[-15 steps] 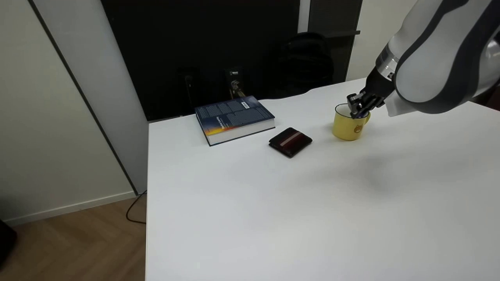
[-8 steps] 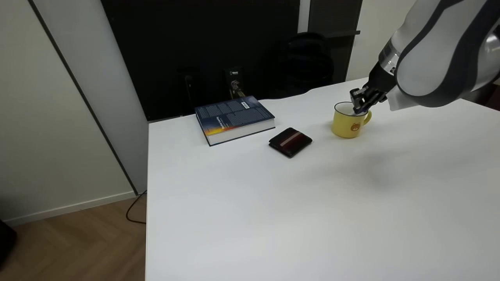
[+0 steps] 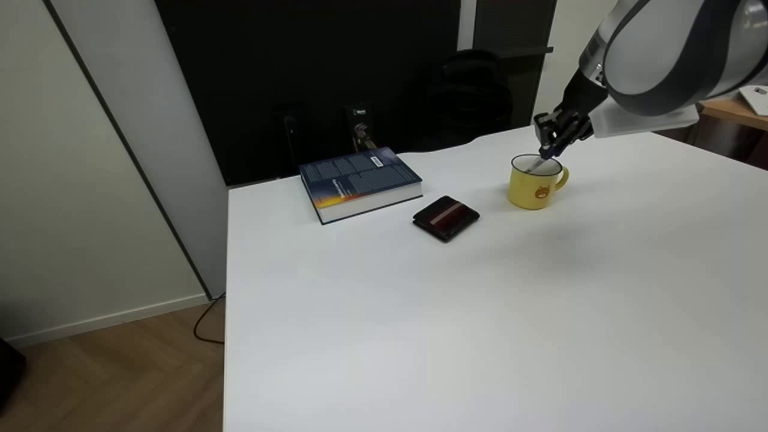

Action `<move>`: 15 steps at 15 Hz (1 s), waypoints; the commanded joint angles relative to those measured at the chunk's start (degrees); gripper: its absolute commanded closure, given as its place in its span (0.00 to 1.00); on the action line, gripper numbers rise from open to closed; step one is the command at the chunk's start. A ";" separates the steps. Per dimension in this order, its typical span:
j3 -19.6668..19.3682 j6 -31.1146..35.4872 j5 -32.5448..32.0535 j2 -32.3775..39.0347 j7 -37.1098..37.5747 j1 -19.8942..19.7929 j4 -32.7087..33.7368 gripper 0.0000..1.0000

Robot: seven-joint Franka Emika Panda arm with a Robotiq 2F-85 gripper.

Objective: Pick the pen from the table, put it in the cup, place it back on the table then put it in the cup again

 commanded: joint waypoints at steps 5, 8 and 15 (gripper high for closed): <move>6.50 -12.24 -6.06 -10.13 0.19 -9.18 -0.52 0.94; 12.00 -17.84 -7.93 -13.86 -1.28 -15.22 -0.47 0.94; 35.93 -21.87 -5.51 -13.04 -16.72 -36.92 -2.92 0.94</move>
